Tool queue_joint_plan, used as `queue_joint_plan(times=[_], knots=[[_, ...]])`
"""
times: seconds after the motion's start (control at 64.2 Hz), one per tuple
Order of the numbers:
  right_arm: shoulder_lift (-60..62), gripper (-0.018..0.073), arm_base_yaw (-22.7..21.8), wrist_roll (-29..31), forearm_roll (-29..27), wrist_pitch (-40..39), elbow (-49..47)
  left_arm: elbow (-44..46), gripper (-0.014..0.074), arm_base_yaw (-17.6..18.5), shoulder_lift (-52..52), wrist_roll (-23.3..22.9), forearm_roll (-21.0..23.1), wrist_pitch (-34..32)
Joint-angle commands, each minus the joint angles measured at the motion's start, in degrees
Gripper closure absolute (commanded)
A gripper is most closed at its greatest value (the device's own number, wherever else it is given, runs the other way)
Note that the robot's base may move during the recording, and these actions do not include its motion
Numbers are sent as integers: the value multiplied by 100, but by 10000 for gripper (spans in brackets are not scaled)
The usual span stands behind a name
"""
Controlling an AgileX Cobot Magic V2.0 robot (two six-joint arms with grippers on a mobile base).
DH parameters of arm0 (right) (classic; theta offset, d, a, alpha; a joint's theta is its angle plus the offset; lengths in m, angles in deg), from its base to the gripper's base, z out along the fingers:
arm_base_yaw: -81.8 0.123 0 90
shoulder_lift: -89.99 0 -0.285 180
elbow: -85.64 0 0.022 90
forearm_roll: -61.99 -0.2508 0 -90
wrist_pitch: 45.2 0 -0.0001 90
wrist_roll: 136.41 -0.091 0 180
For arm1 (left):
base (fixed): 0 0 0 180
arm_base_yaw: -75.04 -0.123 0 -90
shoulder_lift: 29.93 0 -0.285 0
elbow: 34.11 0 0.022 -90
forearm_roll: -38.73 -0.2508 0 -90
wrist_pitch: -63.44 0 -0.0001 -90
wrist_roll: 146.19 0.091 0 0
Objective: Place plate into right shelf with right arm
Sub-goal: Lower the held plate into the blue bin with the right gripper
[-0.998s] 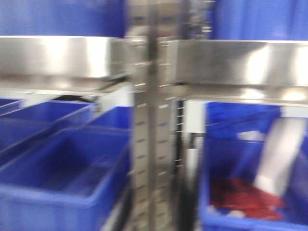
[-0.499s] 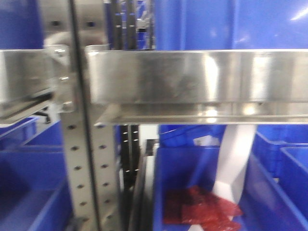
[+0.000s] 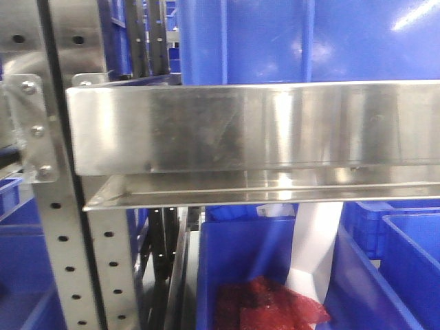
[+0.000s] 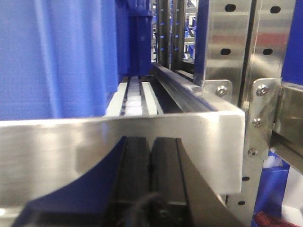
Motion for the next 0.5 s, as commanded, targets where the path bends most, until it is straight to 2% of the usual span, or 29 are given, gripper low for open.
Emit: queue_joint_plan(times=[0.0,0.483], knots=[[-83,504,-3,24,66,-561,-151,-53,643,-10,67,-14,12,-509],[-83,504,-3,24,61,-566,-151,-53,643,-10,67,-14,12,-509]])
